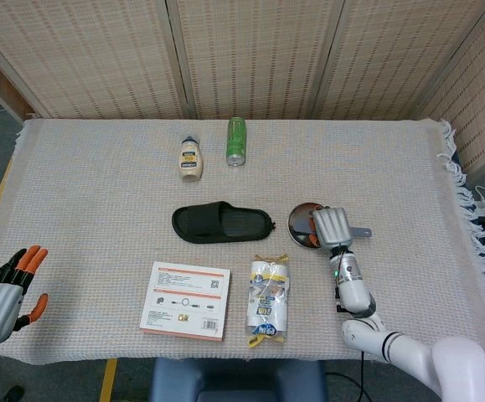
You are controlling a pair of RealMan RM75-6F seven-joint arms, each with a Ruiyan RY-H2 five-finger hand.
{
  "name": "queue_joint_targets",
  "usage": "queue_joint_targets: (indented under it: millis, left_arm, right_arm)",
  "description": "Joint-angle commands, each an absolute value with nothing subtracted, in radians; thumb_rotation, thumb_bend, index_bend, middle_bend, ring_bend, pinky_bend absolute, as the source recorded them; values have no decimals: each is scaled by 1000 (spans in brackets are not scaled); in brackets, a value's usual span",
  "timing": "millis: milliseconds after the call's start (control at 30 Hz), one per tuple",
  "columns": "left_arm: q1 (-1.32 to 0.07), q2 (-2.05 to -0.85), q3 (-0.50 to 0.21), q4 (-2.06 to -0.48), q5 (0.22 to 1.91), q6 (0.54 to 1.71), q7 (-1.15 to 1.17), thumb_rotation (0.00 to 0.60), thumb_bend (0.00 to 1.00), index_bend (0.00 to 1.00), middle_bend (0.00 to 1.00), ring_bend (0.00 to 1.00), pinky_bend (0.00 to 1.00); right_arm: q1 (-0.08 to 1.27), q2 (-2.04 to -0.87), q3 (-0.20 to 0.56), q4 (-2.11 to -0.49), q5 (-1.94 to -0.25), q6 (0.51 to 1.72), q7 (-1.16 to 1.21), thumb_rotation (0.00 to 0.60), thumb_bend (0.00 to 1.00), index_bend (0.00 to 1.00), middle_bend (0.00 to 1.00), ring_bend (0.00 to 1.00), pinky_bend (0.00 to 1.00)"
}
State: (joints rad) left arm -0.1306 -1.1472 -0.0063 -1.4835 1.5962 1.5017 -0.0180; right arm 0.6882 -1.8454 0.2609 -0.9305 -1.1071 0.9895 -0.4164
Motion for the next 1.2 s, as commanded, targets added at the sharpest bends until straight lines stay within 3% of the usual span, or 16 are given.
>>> queue_joint_targets:
  millis: [33, 433, 767, 1200]
  left_arm:
    - [-131, -1147, -6, -1484, 1597, 1503, -17, 600, 439, 0, 0, 0, 188]
    - [-129, -1148, -7, -1483, 1597, 1507, -15, 600, 439, 0, 0, 0, 187]
    - [-128, -1149, -6, -1485, 1597, 1506, -8, 600, 441, 0, 0, 0, 188]
    - [-128, -1143, -2, -1489, 1604, 1506, -17, 600, 447, 0, 0, 0, 189]
  right_arm:
    - [688, -1845, 260, -931, -1109, 990, -414, 600, 205, 651, 548, 509, 736]
    - [689, -1848, 241, -900, -1166, 1014, -357, 600, 318, 788, 644, 590, 832]
    - [686, -1832, 228, -895, -1232, 1055, -290, 600, 360, 838, 680, 620, 862]
    - [732, -1750, 237, -1048, -1267, 1057, -420, 600, 386, 867, 700, 630, 871]
